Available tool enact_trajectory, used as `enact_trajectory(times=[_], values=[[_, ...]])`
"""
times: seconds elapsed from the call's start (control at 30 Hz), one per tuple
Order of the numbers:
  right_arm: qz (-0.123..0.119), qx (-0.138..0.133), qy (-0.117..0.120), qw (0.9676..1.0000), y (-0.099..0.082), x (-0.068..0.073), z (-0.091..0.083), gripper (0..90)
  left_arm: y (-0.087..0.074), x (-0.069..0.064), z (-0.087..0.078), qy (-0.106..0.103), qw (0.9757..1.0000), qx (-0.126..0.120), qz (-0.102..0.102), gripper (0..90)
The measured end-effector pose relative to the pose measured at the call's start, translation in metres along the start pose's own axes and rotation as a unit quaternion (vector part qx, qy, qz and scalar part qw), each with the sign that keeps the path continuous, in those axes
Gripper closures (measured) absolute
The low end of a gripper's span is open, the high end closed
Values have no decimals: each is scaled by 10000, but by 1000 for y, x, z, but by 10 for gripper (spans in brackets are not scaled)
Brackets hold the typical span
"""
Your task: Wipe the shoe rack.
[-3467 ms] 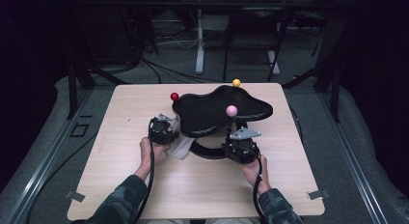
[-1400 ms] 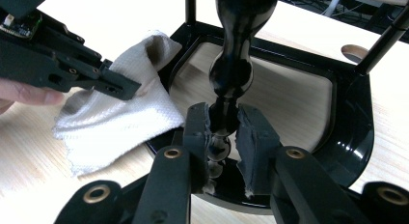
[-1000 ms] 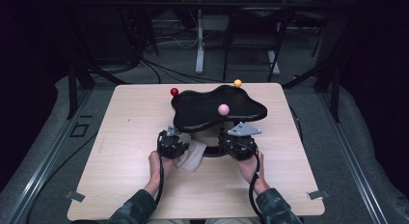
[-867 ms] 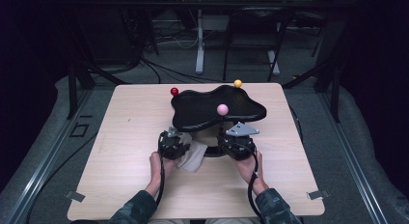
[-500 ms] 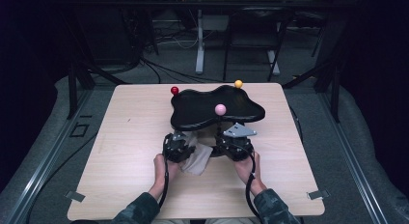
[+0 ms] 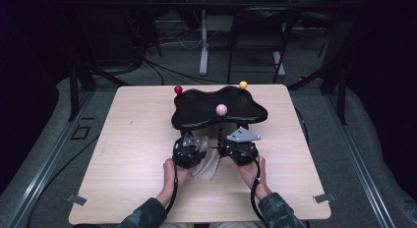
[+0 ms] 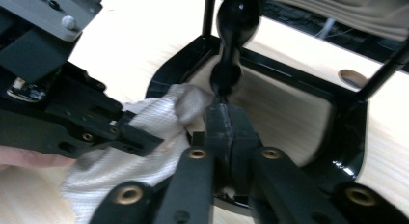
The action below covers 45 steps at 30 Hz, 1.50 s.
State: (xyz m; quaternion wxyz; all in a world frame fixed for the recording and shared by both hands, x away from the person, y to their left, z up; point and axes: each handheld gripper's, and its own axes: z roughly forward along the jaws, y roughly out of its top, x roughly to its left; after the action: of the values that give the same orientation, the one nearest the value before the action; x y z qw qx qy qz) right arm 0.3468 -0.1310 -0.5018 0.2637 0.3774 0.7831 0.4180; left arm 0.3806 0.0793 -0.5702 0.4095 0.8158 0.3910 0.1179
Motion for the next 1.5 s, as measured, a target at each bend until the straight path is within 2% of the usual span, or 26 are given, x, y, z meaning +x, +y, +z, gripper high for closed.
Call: enact_trajectory(times=[0.03, 0.1, 0.13, 0.17, 0.23, 0.3, 0.4, 0.43, 0.5, 0.57, 0.6, 0.73, 0.77, 0.83, 0.9, 1.1, 1.17, 1.3, 1.33, 1.37, 1.5], values=[[57, 141, 25, 9999, 1, 0, 2, 777, 0, 1, -1, -27, 10000, 20, -69, 822], [56, 54, 73, 9999, 0, 0, 3, 690, 0, 3, -3, 114, 9999, -36, -77, 822], [39, 44, -1, 10000, 1, 1, 3, 657, 0, 5, -4, 89, 10000, 8, -9, 822], [79, 13, -83, 9999, 1, 1, 3, 620, 0, 5, -4, 83, 9999, -31, -52, 822], [174, -72, -163, 9997, 3, -1, 3, 593, 0, 5, -3, 50, 9999, -56, -129, 822], [256, -115, -151, 9995, 5, -2, 6, 572, 0, 5, -2, 16, 9999, -47, -92, 822], [274, -144, -66, 9995, 7, -1, 13, 588, 1, 5, -1, -14, 10000, 1, 13, 822], [235, -84, -192, 9995, 7, 1, 14, 607, 1, 5, -1, -23, 10000, -3, 21, 822], [267, -88, -86, 9996, 7, 2, 18, 664, 1, 5, -1, -59, 10000, -22, -53, 822], [185, -82, -37, 9998, 7, 6, 19, 734, 1, 6, -2, -40, 10000, 17, 4, 822], [156, -71, -132, 9998, 8, 8, 19, 737, 1, 6, -2, -44, 10000, 0, -24, 822], [228, -97, -25, 9997, 7, 5, 18, 748, 0, 7, -1, -53, 9999, -74, -119, 822], [240, -59, -104, 9996, 7, 5, 18, 749, 0, 9, -3, -17, 10000, -14, -55, 822], [244, -50, -93, 9996, 6, 4, 16, 749, -1, 12, -5, 72, 9999, 73, 22, 822], [241, -53, -66, 9997, 6, 3, 15, 749, -1, 15, -5, 147, 9999, 46, -60, 822], [249, 10, -137, 9996, 2, -2, 8, 750, -3, 26, -6, 237, 9996, 120, -106, 822], [255, 13, -111, 9996, 1, -3, 6, 751, -3, 28, -7, 200, 9996, 169, -69, 822], [279, 69, -66, 9996, -1, -6, 1, 751, -2, 30, -6, 240, 9995, 139, -149, 822], [290, 54, -116, 9995, -2, -6, 0, 752, -2, 31, -6, 254, 9995, 120, -173, 822], [276, 78, -166, 9994, -3, -7, -2, 752, -2, 33, -7, 250, 9995, 166, -116, 821], [280, 83, -109, 9995, -5, -11, -6, 752, -1, 37, -7, 272, 9993, 165, -186, 821]])
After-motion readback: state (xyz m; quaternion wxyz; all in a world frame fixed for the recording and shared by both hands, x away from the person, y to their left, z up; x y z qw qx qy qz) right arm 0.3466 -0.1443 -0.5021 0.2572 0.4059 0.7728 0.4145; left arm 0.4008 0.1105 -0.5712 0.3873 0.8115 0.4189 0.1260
